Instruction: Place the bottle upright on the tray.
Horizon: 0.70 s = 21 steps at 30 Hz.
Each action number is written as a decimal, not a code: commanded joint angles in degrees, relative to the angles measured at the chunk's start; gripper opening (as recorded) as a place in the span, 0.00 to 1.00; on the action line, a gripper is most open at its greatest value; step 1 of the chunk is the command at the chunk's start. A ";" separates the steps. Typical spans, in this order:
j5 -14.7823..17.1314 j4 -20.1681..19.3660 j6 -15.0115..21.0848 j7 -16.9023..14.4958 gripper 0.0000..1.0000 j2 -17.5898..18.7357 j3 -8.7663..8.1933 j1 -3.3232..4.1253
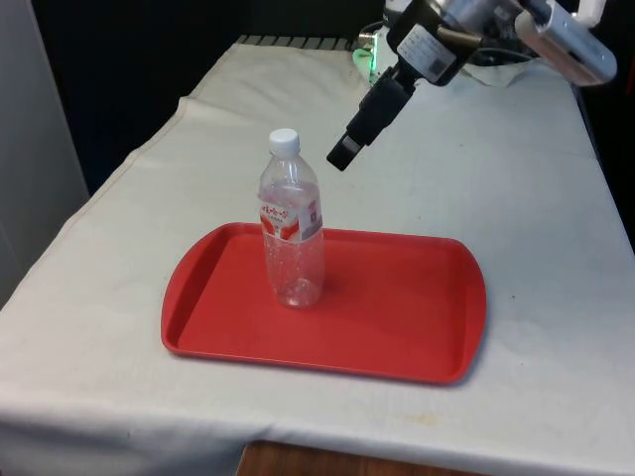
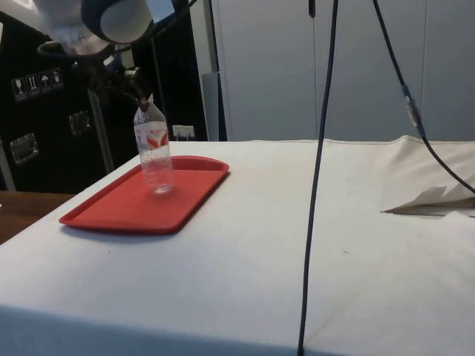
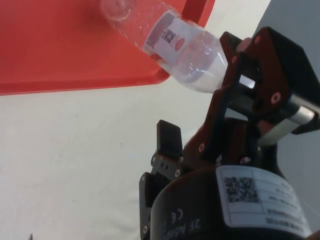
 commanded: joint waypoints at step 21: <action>4.64 -6.65 2.92 1.20 1.00 -6.47 0.29 -0.69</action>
